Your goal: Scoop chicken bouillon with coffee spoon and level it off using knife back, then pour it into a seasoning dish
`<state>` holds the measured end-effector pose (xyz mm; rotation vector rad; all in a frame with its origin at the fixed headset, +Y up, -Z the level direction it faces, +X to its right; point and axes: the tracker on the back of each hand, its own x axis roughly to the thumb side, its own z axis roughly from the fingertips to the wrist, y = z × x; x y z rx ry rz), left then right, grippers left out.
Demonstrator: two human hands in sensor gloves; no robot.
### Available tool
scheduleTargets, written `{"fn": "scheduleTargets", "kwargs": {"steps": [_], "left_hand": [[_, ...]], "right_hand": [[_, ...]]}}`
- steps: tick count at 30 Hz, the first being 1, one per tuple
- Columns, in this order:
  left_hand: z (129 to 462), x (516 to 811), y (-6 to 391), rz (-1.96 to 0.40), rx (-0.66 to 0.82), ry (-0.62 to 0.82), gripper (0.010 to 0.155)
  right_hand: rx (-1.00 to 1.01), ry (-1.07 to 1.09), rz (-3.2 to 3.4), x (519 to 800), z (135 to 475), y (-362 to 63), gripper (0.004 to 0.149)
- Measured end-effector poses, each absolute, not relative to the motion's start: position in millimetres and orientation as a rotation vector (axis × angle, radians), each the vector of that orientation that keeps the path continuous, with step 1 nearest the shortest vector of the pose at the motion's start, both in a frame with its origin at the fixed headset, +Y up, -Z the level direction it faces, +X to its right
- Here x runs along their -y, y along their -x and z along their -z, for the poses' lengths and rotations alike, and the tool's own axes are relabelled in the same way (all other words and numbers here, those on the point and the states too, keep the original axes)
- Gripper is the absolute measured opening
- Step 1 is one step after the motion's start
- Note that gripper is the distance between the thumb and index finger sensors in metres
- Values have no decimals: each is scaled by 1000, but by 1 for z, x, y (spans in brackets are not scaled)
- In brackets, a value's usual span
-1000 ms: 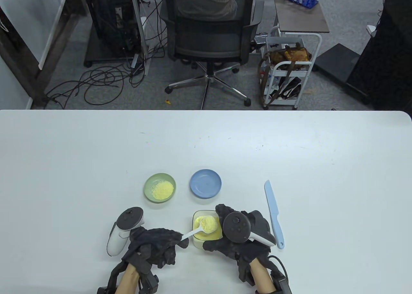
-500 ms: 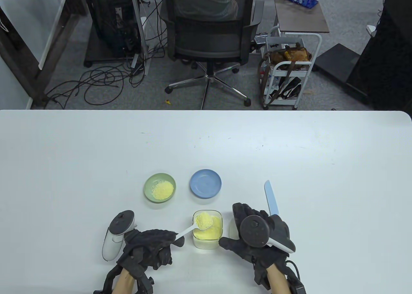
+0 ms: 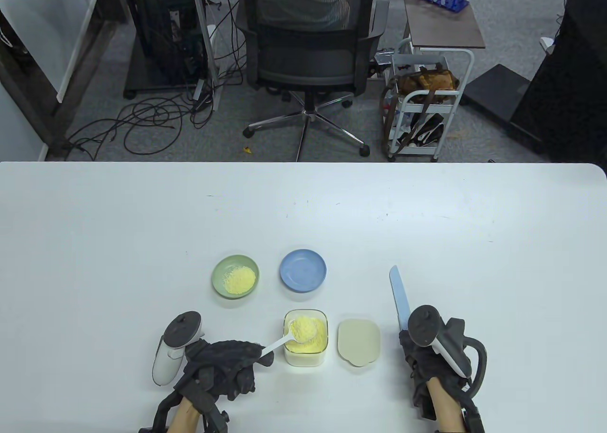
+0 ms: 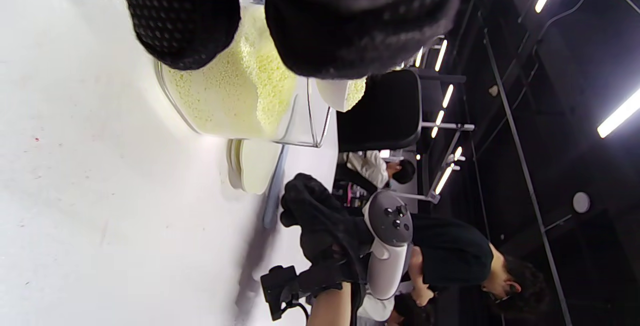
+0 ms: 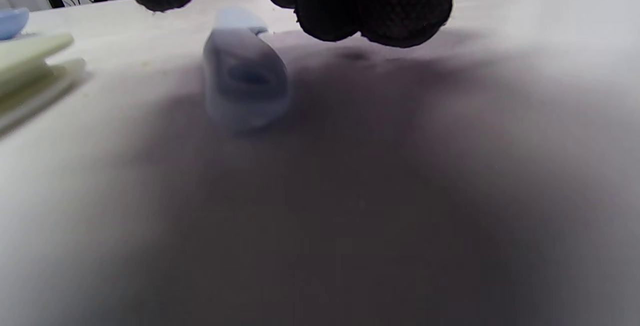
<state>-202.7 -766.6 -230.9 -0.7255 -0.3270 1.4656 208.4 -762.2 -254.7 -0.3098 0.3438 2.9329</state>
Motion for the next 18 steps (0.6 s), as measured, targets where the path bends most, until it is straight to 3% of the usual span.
{"fn": "scheduleTargets", "kwargs": {"steps": [8, 18], "left_hand": [[230, 766, 202, -1467, 331, 730, 49], [230, 765, 202, -1484, 338, 729, 49]], "right_hand": [[-375, 389, -2960, 768, 268, -205, 55], [-650, 471, -2968, 766, 286, -194, 57]]}}
